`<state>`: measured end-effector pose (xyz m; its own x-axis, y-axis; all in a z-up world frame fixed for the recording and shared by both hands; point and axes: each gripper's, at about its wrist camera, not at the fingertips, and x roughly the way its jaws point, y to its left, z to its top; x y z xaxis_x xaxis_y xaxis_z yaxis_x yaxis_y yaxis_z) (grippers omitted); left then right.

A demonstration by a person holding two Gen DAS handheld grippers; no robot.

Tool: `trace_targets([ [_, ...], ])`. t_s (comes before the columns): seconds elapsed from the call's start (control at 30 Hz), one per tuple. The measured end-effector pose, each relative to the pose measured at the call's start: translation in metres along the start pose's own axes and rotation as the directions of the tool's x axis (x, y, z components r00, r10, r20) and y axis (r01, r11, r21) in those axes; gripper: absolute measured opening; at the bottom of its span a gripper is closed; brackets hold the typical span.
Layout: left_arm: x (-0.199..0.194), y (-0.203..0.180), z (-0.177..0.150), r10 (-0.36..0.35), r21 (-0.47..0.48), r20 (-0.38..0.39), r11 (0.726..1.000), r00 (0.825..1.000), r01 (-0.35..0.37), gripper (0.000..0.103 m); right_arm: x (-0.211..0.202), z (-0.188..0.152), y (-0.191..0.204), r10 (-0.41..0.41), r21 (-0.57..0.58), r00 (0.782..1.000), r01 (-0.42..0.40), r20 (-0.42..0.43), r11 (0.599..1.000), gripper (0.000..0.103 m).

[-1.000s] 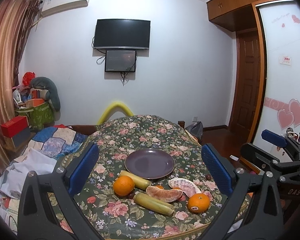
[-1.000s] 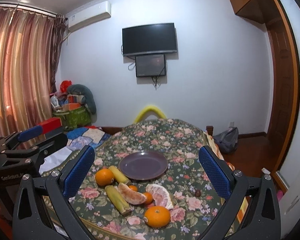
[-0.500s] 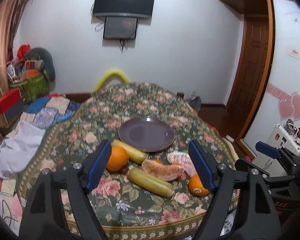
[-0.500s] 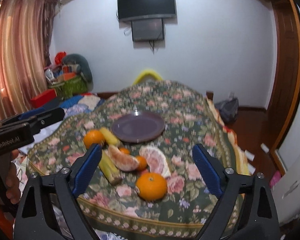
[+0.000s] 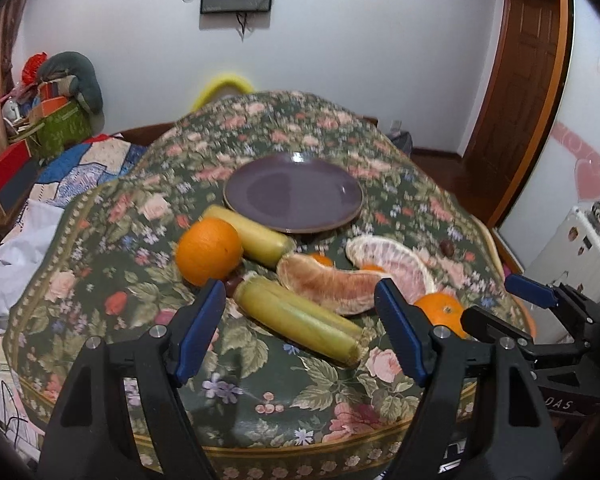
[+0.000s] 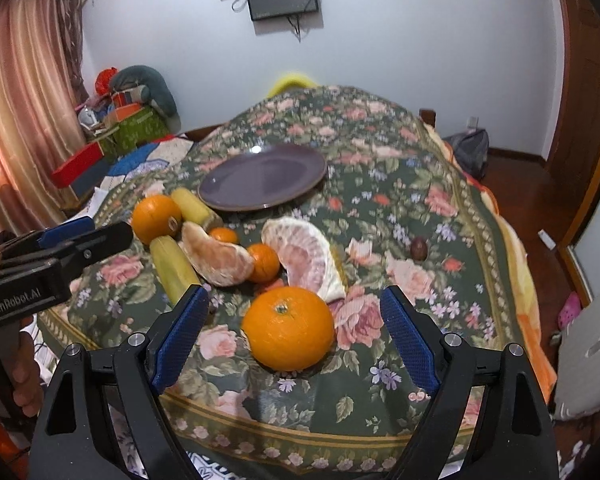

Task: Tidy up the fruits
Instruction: 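Close the right tool on the large orange while the left tool approaches the yellow cob, then grasp the yellow cob with the left tool while the right tool lifts the orange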

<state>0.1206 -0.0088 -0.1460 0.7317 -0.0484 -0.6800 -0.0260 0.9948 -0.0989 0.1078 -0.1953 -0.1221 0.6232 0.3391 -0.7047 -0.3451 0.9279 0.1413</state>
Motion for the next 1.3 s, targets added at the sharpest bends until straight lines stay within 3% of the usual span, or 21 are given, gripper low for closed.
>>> trace_targets([
  [0.37,0.035,0.001,-0.008,0.019,-0.001,-0.084,1.0,0.996,-0.02,0.077,0.042,-0.015,-0.004,0.04,0.0,0.994,-0.04,-0.106,0.999,0.086],
  [0.57,0.044,0.005,-0.009,0.024,-0.014,-0.104,1.0,0.994,-0.025,0.082,0.059,-0.021,-0.004,0.069,0.01,0.985,-0.068,-0.159,0.998,0.074],
  [0.73,0.055,0.007,-0.009,0.007,-0.034,-0.146,0.999,0.989,-0.012,0.085,0.056,-0.02,-0.006,0.097,0.003,0.984,-0.098,-0.149,0.995,0.064],
  [1.1,0.08,0.003,-0.014,0.02,-0.075,-0.199,0.997,0.98,-0.035,0.101,0.051,-0.018,-0.021,0.125,0.067,0.982,-0.117,-0.141,0.991,0.064],
  [1.3,0.089,-0.003,-0.017,0.046,-0.042,-0.201,0.998,0.979,-0.055,0.103,0.046,-0.015,-0.029,0.107,0.08,0.986,-0.097,-0.128,0.992,0.064],
])
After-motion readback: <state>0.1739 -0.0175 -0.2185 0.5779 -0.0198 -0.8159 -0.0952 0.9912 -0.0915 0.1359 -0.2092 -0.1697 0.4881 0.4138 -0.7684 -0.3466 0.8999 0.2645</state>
